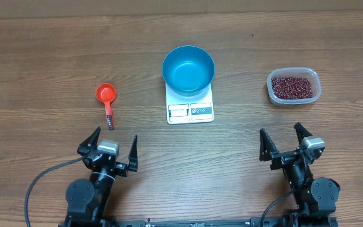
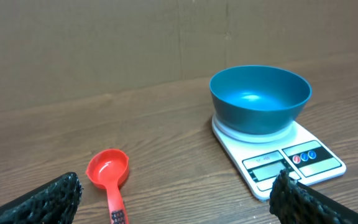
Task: Scoop item into bowl and weigh 150g on scale
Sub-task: 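Move left gripper to the red scoop and grasp its handle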
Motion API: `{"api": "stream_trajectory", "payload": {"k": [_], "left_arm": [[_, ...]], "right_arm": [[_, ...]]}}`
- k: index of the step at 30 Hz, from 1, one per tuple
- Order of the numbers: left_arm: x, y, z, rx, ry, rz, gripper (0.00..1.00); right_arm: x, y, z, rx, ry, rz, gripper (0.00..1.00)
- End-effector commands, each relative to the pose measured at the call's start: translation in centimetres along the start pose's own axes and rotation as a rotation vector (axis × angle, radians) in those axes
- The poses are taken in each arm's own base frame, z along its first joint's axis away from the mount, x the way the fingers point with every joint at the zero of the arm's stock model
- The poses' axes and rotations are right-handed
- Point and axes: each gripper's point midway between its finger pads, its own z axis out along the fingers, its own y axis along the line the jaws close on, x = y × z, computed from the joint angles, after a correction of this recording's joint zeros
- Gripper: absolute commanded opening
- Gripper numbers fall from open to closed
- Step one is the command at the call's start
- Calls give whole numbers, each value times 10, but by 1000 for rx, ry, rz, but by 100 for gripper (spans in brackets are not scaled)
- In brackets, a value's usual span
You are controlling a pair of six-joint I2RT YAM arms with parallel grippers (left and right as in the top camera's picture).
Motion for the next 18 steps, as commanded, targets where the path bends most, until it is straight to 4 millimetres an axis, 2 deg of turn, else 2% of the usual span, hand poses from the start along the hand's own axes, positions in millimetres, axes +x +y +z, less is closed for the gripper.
{"api": "stream_trajectory", "payload": {"k": [1,9,18], "left_arm": [[-24,1,-1,7,-4,-17,100],[-47,-6,14,71,82,-75,100],[-63,-6,36,105,301,-113,100]], "right_arm": [[0,0,0,0,-8,-2,100],[0,0,0,0,-8,-2,100],[0,0,0,0,-8,-2,100]]}}
